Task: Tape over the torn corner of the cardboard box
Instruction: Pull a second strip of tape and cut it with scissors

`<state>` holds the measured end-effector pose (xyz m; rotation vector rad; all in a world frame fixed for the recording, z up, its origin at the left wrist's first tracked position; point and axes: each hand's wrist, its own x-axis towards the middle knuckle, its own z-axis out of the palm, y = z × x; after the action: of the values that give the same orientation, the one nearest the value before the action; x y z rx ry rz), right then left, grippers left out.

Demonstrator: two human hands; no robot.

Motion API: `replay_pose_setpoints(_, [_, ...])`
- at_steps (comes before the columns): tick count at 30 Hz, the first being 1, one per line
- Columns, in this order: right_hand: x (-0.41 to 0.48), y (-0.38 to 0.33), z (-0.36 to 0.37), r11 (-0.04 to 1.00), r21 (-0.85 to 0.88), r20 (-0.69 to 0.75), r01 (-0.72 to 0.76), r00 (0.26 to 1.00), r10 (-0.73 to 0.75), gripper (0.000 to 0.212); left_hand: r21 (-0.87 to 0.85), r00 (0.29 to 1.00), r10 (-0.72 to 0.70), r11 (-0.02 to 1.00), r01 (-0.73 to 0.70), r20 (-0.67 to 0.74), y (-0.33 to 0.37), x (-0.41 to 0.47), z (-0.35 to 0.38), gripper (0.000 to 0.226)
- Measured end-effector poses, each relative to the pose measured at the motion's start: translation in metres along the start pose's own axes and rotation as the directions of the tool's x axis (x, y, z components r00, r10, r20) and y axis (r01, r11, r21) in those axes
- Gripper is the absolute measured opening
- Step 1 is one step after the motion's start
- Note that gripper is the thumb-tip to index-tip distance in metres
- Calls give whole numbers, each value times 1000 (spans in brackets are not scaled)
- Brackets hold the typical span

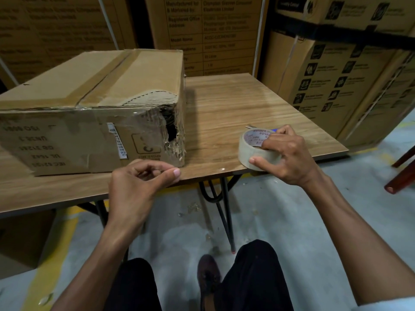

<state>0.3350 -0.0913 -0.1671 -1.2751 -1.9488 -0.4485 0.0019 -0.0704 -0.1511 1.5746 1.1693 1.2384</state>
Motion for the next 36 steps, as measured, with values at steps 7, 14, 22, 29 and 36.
replay_pose_setpoints(7, [-1, 7, -5, 997, -35, 79, -63, 995, 66, 38, 83, 1000, 5, 997, -6, 15, 0, 5, -5, 18])
replay_pose_setpoints(14, [29, 52, -24, 786, -88, -15, -611, 790, 613, 11, 55, 999, 11, 998, -13, 37, 2, -6, -7, 18])
replay_pose_setpoints(22, [44, 52, -31, 758, -243, 129, -605, 754, 644, 15, 29, 999, 24, 999, -25, 45, 6, -18, -8, 21])
replay_pose_setpoints(29, [14, 7, -47, 980, -32, 372, -198, 908, 195, 46, 60, 998, 63, 996, -64, 18, 8, -14, -11, 21])
replay_pose_setpoints(36, [-2, 18, -36, 990, -30, 245, -136, 960, 139, 43, 43, 997, 52, 998, -50, -58, 0, -13, -17, 20])
